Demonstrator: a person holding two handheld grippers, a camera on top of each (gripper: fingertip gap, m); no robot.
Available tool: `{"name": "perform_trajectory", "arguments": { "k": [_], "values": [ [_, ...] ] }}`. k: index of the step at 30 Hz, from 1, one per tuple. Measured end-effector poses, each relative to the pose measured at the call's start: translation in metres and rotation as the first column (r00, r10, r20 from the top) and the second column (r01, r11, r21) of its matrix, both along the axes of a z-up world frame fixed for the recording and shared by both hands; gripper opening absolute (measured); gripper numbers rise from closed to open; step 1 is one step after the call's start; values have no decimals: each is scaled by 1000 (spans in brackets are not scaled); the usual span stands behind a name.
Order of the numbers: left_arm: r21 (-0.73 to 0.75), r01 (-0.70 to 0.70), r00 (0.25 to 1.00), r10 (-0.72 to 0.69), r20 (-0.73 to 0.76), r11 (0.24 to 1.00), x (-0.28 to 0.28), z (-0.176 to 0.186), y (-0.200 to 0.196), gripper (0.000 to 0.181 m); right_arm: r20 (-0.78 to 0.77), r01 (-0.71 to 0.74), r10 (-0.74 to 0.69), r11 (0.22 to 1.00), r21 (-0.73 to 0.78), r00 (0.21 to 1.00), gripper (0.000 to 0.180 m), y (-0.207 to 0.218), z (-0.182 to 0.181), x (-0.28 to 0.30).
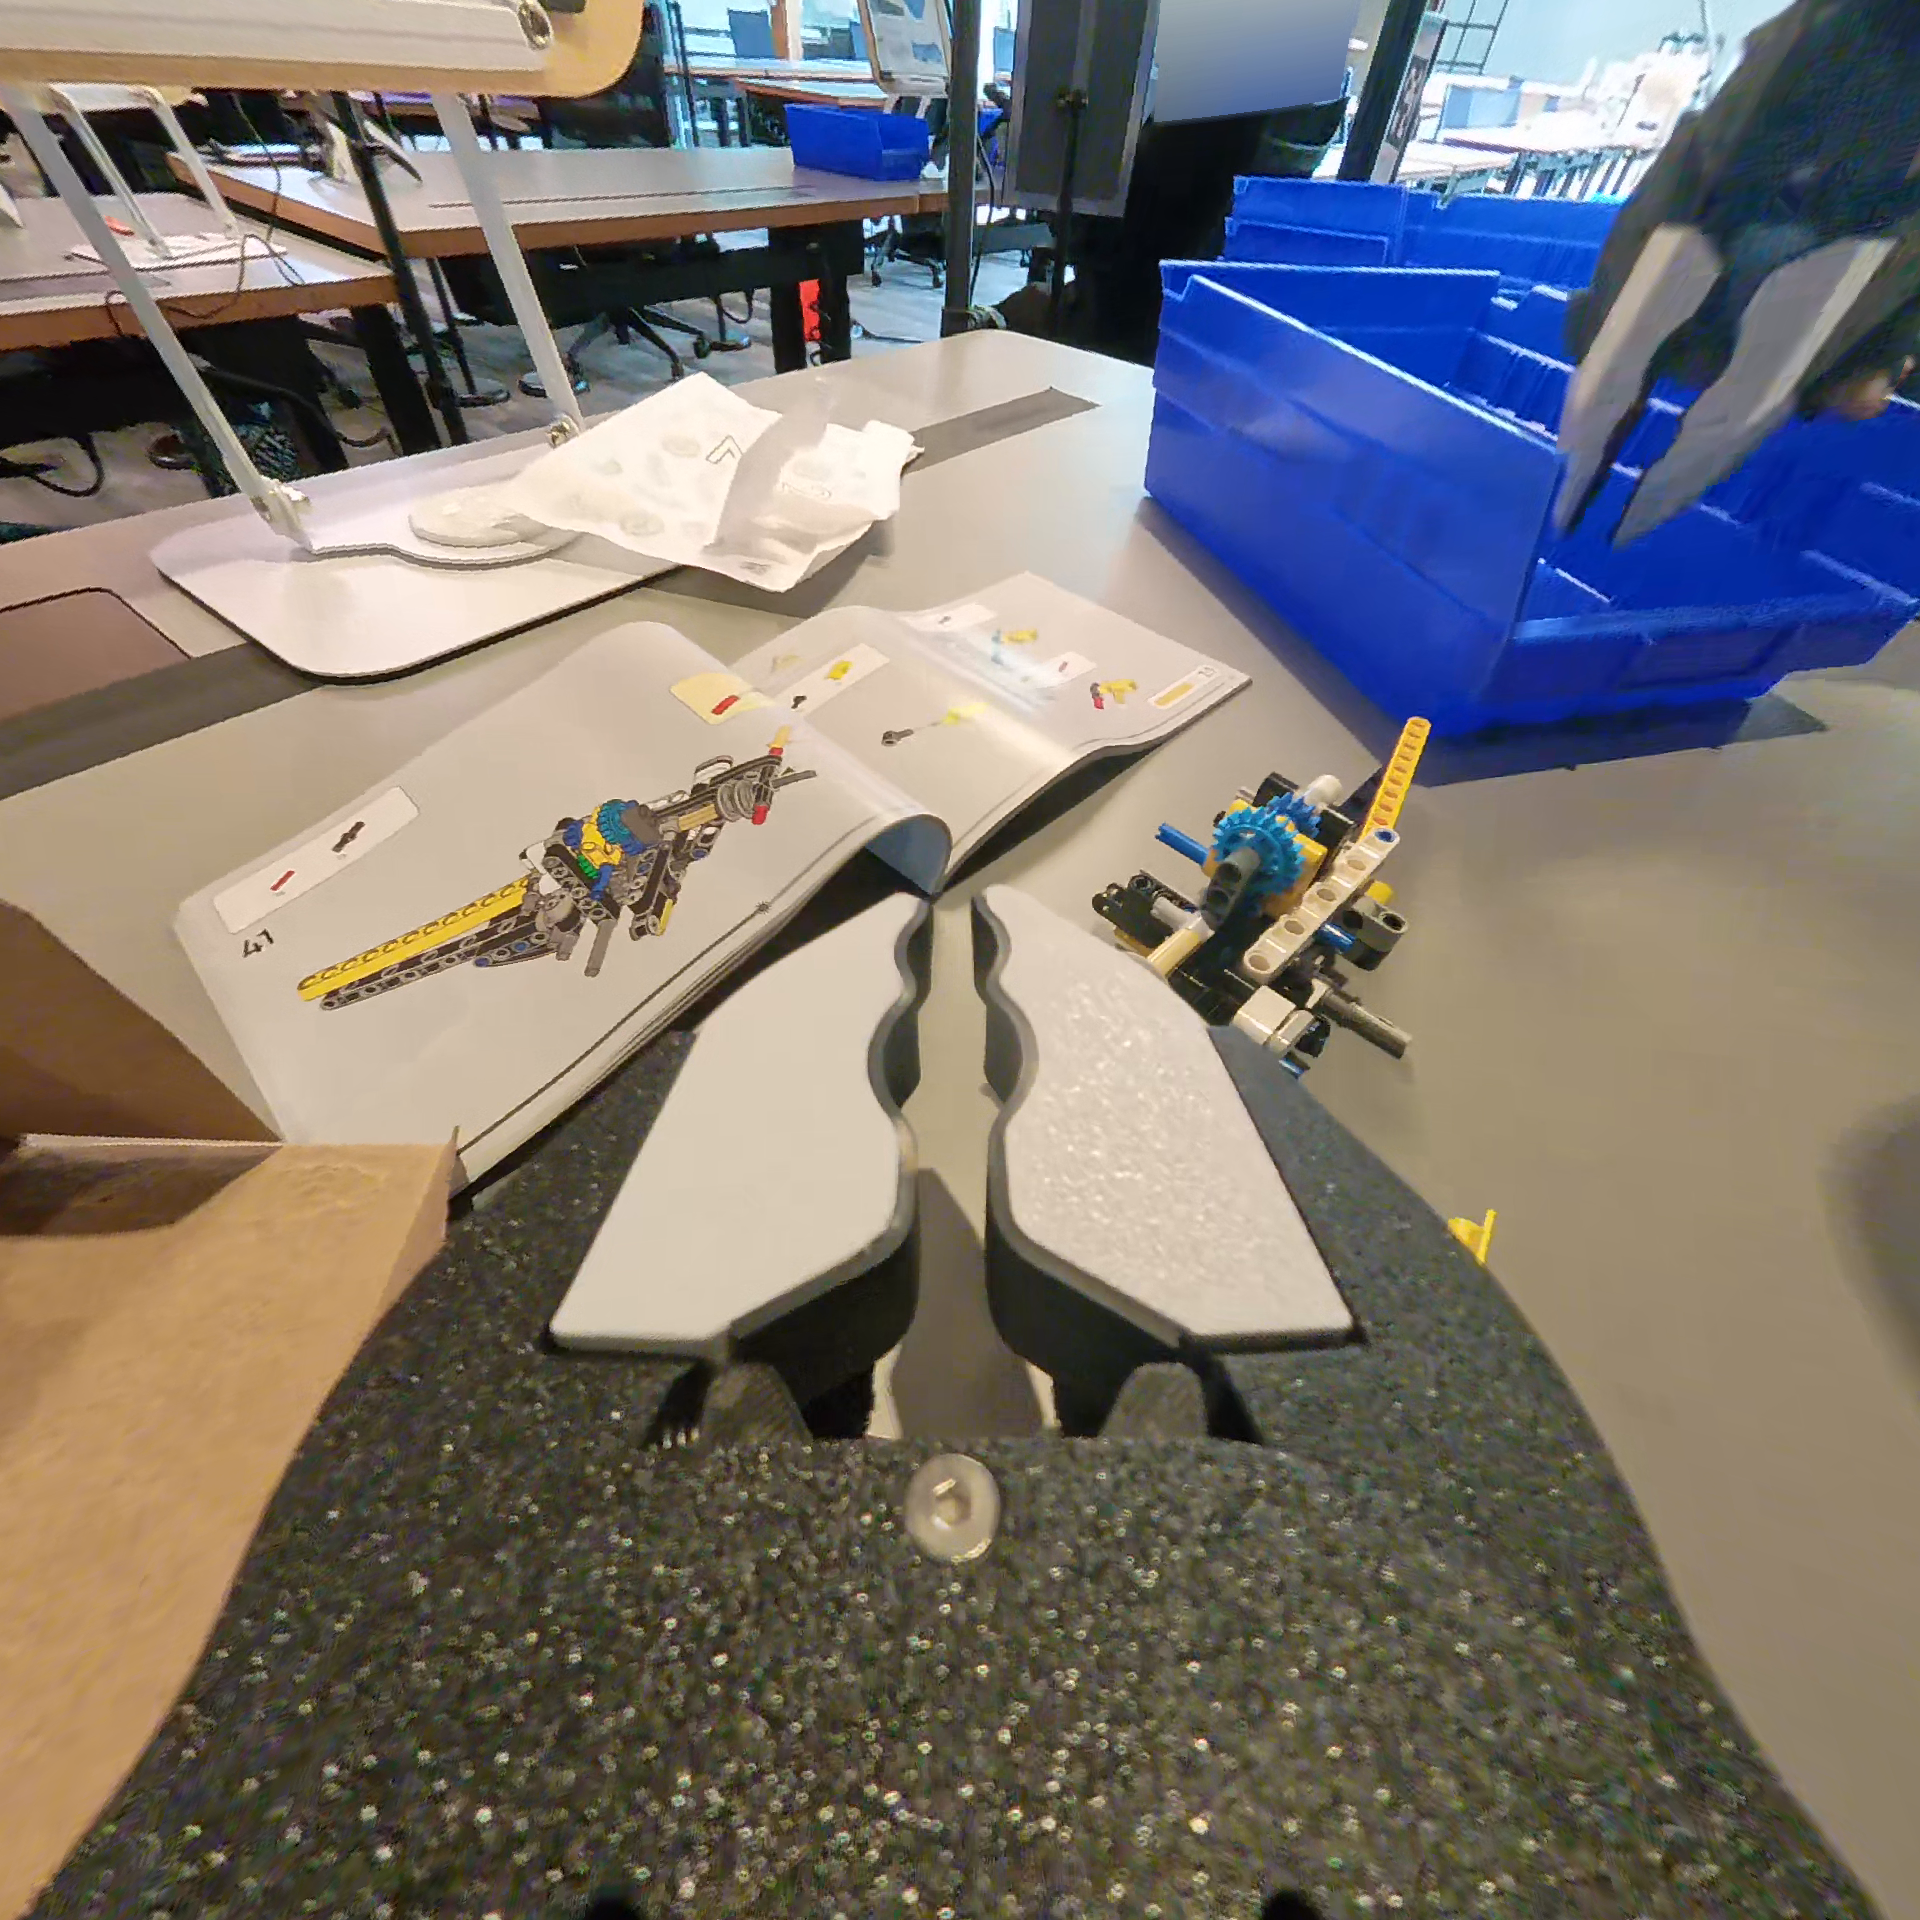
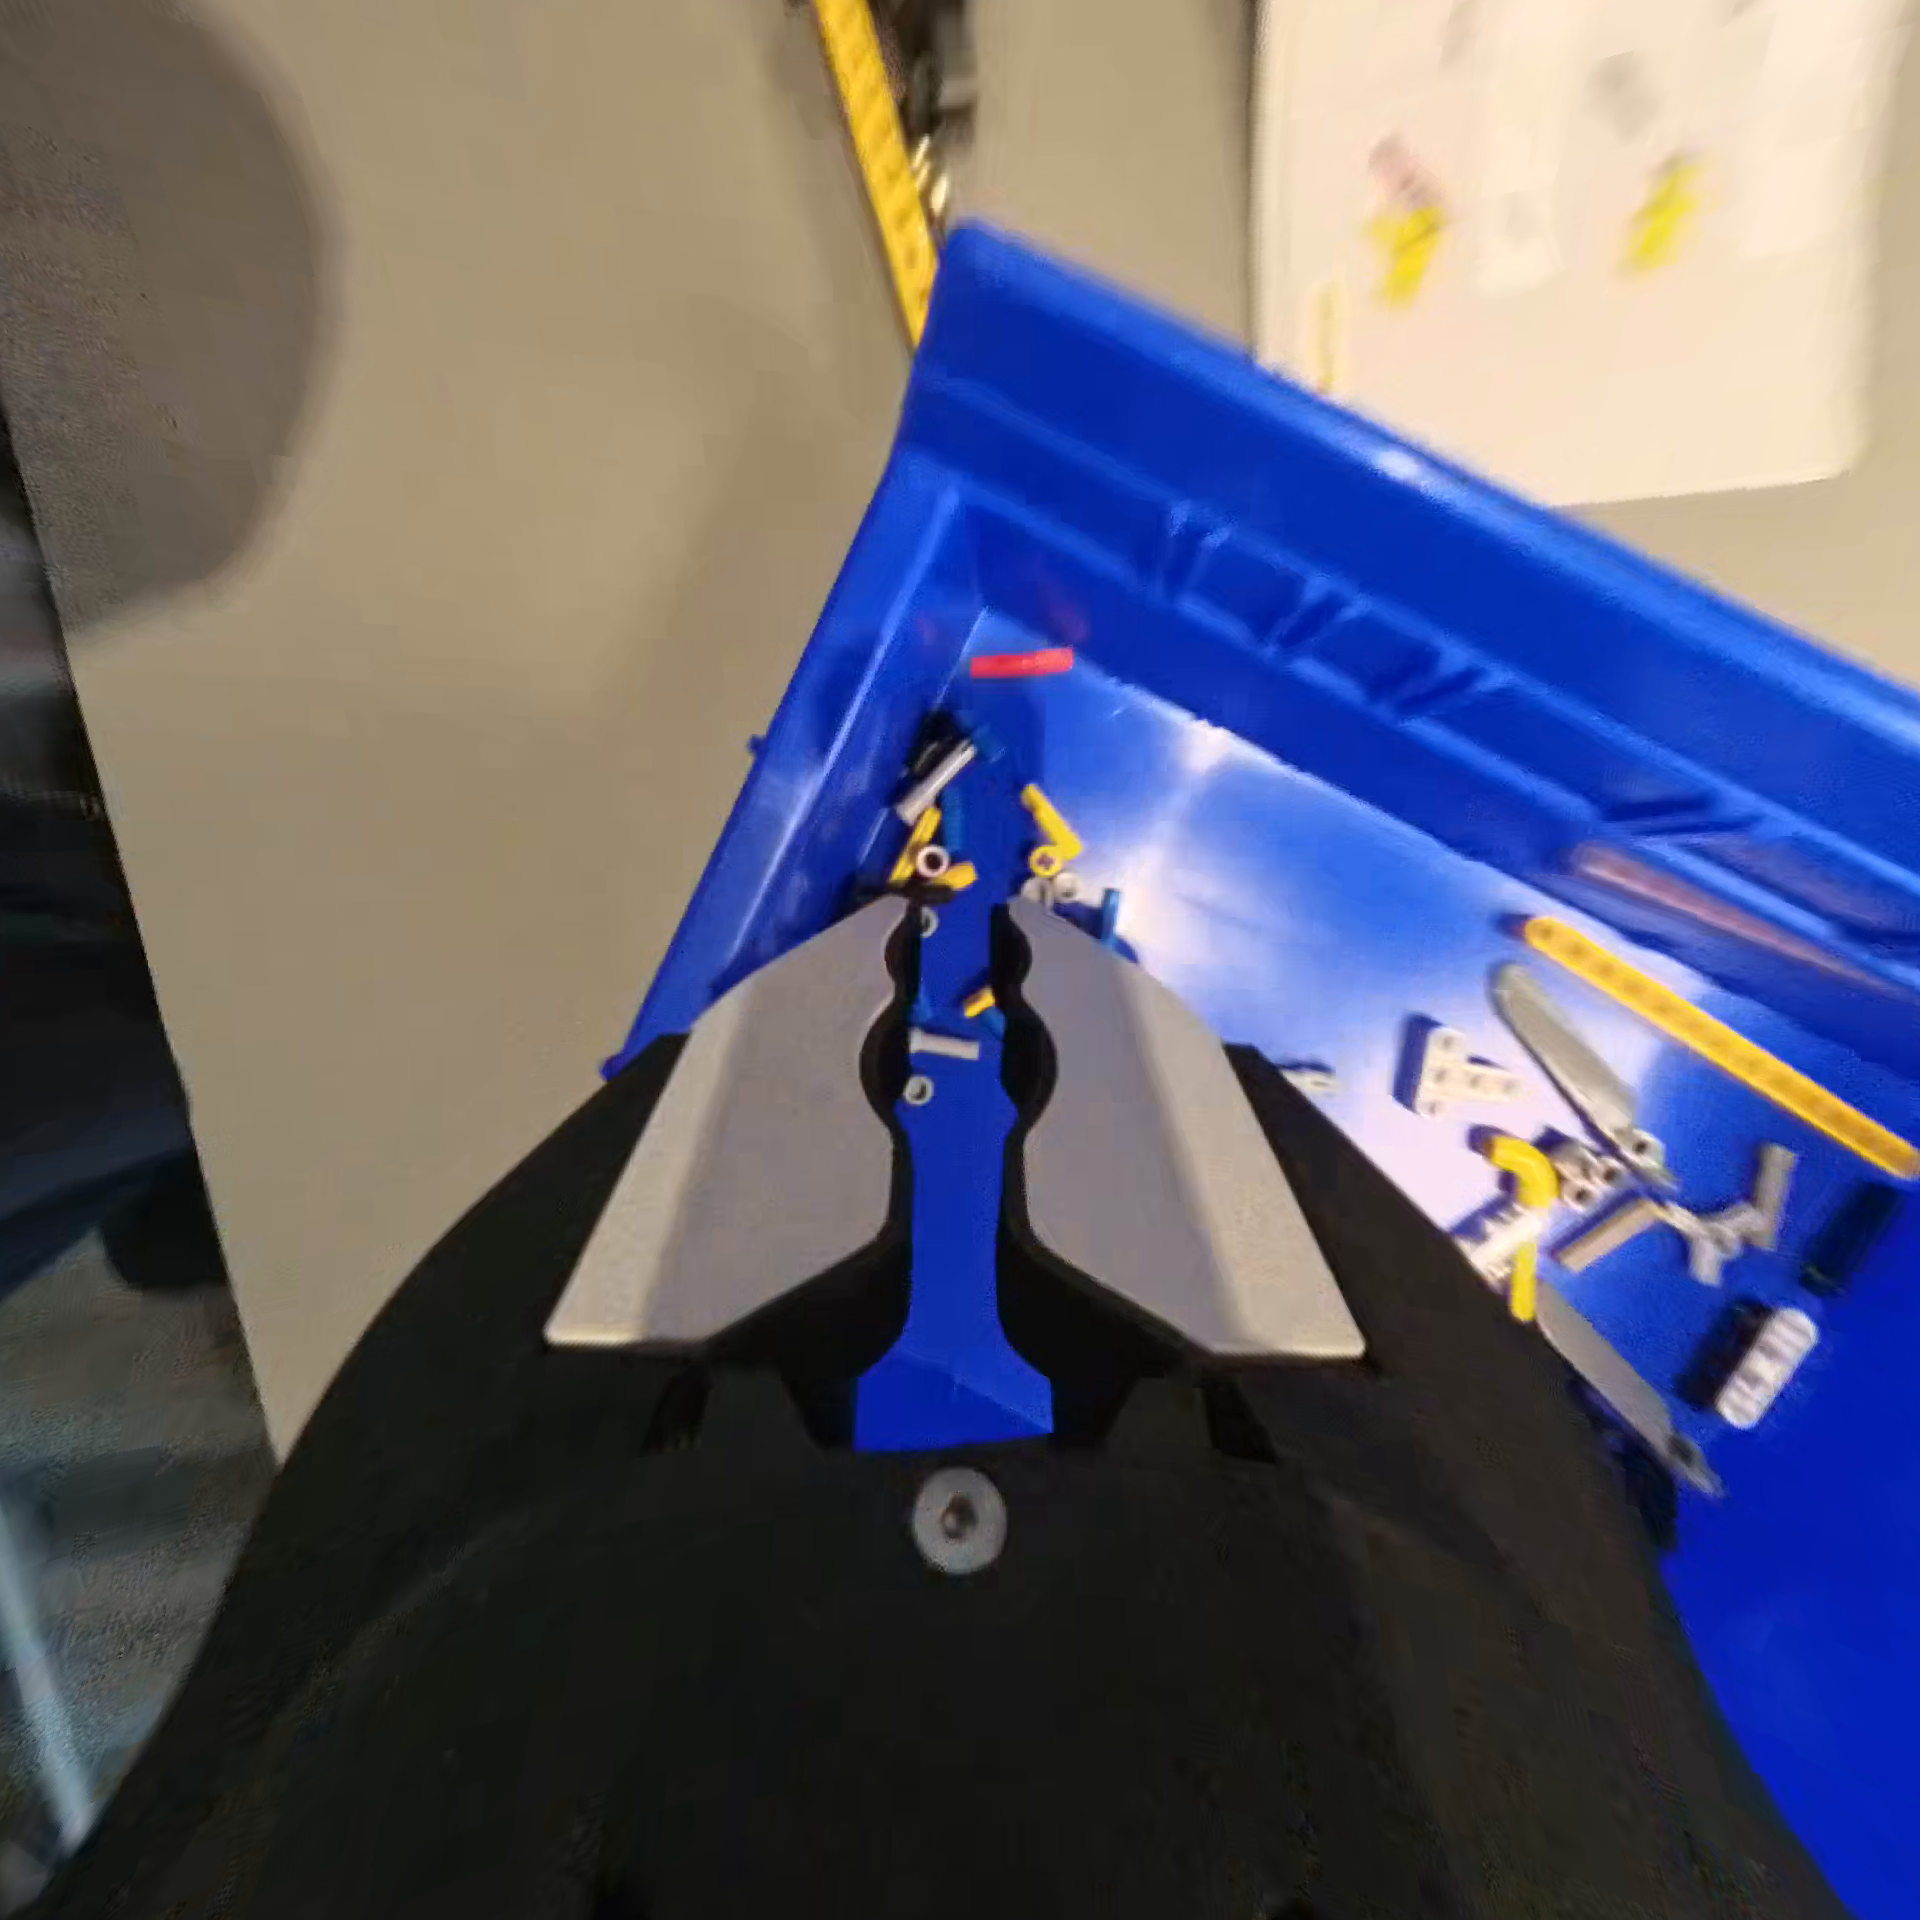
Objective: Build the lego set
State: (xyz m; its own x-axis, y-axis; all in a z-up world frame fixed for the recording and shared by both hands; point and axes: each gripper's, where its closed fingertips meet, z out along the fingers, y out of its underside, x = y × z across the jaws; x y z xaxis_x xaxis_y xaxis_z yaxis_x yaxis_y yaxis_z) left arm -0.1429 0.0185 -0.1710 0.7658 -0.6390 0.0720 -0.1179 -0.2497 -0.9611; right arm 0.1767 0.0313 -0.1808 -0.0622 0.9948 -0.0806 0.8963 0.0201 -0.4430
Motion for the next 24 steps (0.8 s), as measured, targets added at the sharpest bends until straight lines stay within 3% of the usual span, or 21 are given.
{"name": "perform_trajectory", "arguments": {
  "k": [5, 12, 24],
  "values": [
    [1, -6, 1000, 6, 13, 1000, -2, 1, -1, 7, 149, -128, 128, 992, -13, 981, 20, -12, -35, 4],
    [-57, -3, 998, 7, 66, 998, -5, 0, 2, 7, 162, -130, 133, 991, -33, 978, 27, -12, -50, 1],
    [-51, -3, 998, 7, 65, 999, -5, 0, 2, 6, 194, -102, 102, 995, -14, 976, 20, -9, -54, 9]
  ]
}}
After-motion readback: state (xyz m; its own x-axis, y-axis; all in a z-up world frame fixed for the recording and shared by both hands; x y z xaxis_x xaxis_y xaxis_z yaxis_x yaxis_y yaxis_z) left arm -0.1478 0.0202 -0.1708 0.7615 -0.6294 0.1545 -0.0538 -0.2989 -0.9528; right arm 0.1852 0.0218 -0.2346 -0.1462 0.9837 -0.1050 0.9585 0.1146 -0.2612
